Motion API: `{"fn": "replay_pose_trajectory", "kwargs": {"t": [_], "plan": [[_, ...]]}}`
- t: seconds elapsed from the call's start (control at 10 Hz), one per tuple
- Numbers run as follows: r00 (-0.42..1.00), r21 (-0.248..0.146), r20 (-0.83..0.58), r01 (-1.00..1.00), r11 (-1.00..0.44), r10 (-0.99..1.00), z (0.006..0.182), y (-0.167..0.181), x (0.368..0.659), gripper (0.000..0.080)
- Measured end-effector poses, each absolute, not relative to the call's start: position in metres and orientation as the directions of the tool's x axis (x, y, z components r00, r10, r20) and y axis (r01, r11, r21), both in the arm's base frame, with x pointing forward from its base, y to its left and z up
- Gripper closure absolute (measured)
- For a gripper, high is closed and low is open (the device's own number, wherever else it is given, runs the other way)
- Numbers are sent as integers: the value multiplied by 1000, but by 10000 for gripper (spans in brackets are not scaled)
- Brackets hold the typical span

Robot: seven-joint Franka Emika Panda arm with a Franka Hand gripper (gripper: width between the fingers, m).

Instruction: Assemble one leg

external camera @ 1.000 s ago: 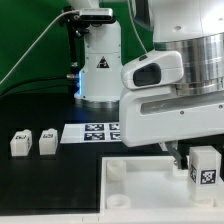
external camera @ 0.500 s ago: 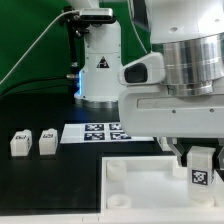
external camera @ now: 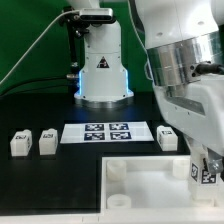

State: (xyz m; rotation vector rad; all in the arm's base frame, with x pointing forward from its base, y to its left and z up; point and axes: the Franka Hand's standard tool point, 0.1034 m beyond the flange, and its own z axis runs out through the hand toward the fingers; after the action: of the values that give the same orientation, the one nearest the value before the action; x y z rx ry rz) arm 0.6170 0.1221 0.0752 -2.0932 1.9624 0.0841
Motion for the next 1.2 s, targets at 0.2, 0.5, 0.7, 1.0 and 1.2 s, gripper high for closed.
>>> {"fn": "replay_pose_trajectory", "kwargs": {"t": [0.2, 0.5, 0.7, 1.0, 1.2], "plan": [[93, -159, -225, -986, -58, -970, 75, 123, 617, 503], [274, -170, -197, -955, -243, -941, 76, 121, 615, 164], [607, -178, -131, -792, -584, -784, 80, 118, 618, 152], [796, -204, -75, -602, -772, -601, 80, 117, 618, 151], [958, -147, 20, -279, -949, -284, 79, 119, 618, 151]]}}
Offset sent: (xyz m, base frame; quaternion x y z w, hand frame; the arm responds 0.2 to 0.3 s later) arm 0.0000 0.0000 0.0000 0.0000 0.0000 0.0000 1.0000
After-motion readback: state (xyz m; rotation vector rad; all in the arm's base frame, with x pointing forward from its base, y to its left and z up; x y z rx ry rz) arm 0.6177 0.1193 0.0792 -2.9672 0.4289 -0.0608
